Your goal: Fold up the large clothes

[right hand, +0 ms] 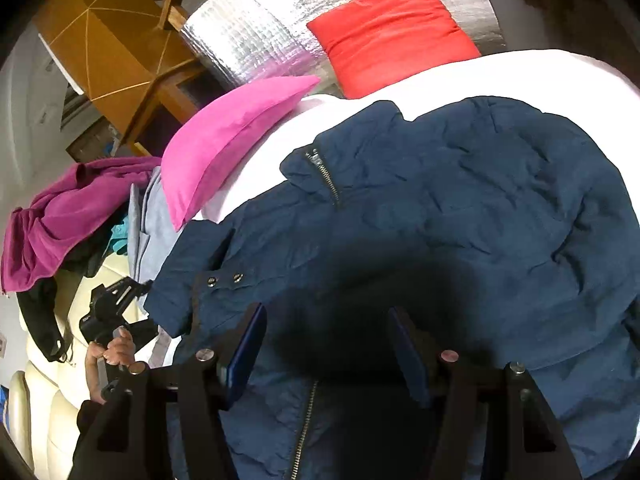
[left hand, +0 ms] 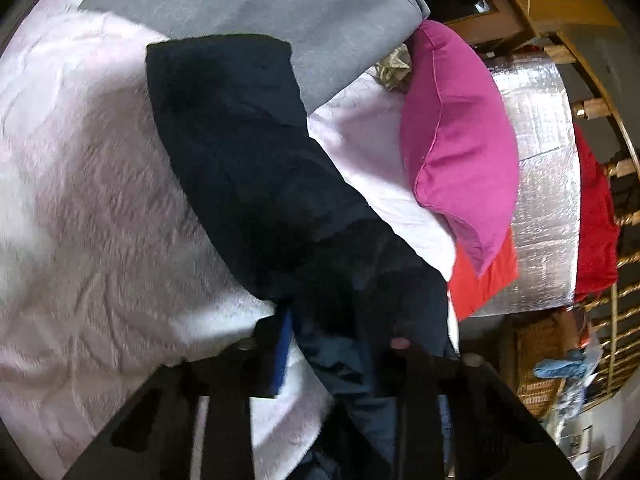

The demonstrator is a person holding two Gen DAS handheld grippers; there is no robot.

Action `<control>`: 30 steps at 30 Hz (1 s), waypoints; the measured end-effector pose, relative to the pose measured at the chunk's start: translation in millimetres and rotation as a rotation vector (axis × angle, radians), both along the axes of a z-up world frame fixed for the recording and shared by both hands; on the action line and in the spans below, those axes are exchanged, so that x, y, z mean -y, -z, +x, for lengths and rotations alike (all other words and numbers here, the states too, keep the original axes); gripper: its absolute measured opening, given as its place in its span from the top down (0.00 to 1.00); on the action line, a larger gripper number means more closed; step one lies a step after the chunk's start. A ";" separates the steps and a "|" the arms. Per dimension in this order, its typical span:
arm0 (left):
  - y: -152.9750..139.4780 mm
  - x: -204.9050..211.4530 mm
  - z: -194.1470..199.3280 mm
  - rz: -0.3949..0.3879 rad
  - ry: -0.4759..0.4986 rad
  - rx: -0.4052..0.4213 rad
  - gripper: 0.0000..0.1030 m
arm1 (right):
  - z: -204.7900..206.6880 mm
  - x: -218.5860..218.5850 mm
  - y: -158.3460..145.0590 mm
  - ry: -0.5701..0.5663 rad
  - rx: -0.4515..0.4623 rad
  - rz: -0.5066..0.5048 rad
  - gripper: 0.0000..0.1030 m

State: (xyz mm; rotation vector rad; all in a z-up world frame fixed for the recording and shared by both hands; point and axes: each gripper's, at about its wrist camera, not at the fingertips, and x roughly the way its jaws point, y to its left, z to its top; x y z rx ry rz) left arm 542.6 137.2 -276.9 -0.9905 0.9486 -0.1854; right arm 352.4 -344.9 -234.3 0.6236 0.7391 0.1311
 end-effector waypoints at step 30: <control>-48.5 201.9 -114.2 0.187 0.540 0.007 0.29 | -61.3 106.2 -32.1 0.296 0.063 0.152 0.27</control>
